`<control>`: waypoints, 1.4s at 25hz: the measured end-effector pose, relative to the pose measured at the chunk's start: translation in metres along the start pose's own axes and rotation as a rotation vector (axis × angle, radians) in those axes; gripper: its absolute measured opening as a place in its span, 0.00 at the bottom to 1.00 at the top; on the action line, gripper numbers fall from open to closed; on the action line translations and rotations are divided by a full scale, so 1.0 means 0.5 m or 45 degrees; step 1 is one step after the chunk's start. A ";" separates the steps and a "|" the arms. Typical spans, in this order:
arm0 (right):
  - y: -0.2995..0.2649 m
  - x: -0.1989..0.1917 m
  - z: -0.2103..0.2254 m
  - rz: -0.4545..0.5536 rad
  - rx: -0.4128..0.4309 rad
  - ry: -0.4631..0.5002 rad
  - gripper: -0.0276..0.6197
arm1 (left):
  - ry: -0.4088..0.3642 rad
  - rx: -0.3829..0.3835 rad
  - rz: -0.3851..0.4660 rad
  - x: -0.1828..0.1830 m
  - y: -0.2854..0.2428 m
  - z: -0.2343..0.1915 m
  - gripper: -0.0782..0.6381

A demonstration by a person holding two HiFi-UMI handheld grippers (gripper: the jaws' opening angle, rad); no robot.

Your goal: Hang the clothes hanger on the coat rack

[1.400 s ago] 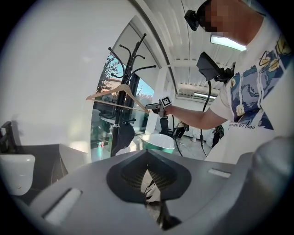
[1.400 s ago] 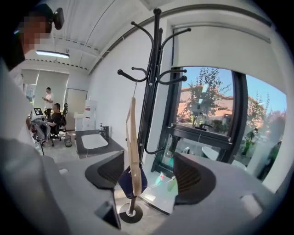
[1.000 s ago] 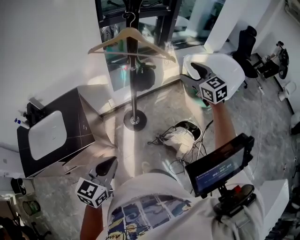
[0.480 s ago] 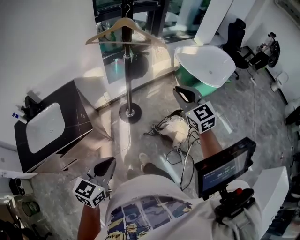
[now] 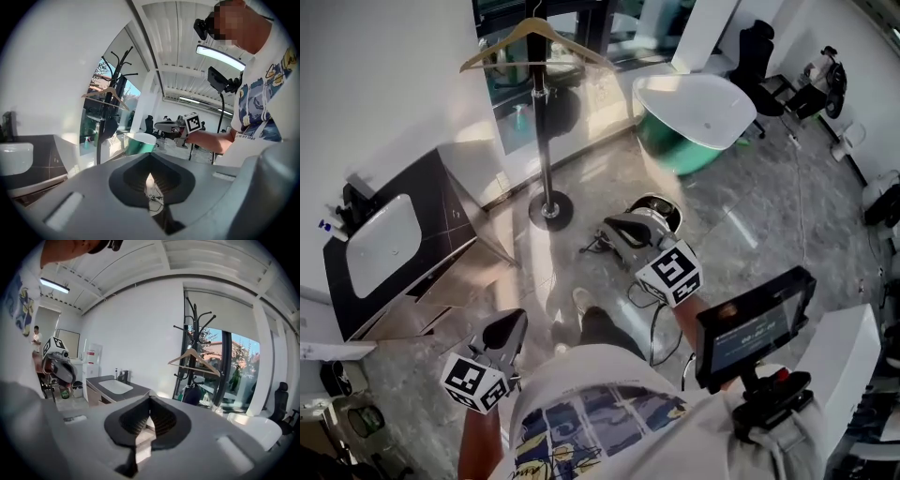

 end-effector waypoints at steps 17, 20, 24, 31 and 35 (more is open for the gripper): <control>0.016 0.021 -0.233 -0.011 0.282 0.021 0.05 | -0.073 -0.028 -0.031 -0.009 0.034 0.041 0.11; 0.014 0.024 -0.240 -0.010 0.296 0.030 0.05 | -0.065 -0.021 -0.032 -0.008 0.036 0.040 0.11; 0.012 0.027 -0.244 -0.015 0.306 0.036 0.05 | -0.053 -0.015 -0.037 -0.005 0.036 0.042 0.11; 0.009 0.033 -0.236 -0.007 0.312 0.057 0.04 | -0.053 -0.015 -0.033 -0.010 0.023 0.034 0.11; -0.002 0.034 -0.234 0.001 0.317 0.072 0.04 | -0.048 -0.016 -0.035 -0.007 0.015 0.025 0.11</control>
Point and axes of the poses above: the fingertips, and each gripper's own axes: y backward along the fingers, z to its right, x out of its top, the point moved 6 cm from there along y, backward along the fingers, and after that the axes turned 3 degrees about y, right-handed, at the moved point
